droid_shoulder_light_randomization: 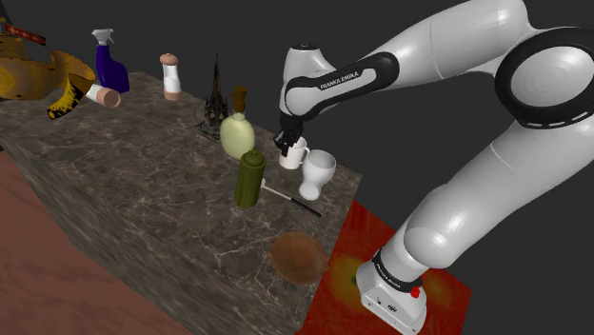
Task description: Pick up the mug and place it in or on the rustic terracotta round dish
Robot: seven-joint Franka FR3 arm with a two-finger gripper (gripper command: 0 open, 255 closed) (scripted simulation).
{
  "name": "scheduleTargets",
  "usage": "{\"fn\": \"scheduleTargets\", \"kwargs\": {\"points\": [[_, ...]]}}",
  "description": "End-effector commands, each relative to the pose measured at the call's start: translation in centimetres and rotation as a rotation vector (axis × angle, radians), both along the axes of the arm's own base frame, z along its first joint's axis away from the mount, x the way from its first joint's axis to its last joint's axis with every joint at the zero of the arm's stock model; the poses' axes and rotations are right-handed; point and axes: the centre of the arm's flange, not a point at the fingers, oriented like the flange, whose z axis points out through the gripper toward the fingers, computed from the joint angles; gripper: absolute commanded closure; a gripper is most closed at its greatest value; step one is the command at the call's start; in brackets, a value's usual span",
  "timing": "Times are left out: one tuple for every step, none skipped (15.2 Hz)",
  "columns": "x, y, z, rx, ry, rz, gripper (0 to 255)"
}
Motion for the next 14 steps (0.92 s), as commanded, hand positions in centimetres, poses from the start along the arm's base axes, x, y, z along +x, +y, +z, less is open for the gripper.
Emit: {"fn": "scheduleTargets", "kwargs": {"points": [[0.0, 0.0, 1.0, 0.000, 0.000, 0.000, 255], [0.0, 0.0, 1.5, 0.000, 0.000, 0.000, 255], [0.0, 0.0, 2.0, 0.000, 0.000, 0.000, 255], [0.0, 0.0, 2.6, 0.000, 0.000, 0.000, 255], [0.0, 0.0, 3.1, 0.000, 0.000, 0.000, 255], [0.0, 0.0, 3.6, 0.000, 0.000, 0.000, 255], [0.0, 0.0, 4.1, 0.000, 0.000, 0.000, 255], [0.0, 0.0, 4.7, 0.000, 0.000, 0.000, 255], [0.0, 0.0, 5.2, 0.000, 0.000, 0.000, 255], [0.0, 0.0, 5.7, 0.000, 0.000, 0.000, 255], [0.0, 0.0, 6.3, 0.000, 0.000, 0.000, 255], [0.0, 0.0, 6.8, 0.000, 0.000, 0.000, 255], [0.0, 0.0, 7.3, 0.000, 0.000, 0.000, 255], [0.0, 0.0, 7.8, 0.000, 0.000, 0.000, 255]]}}
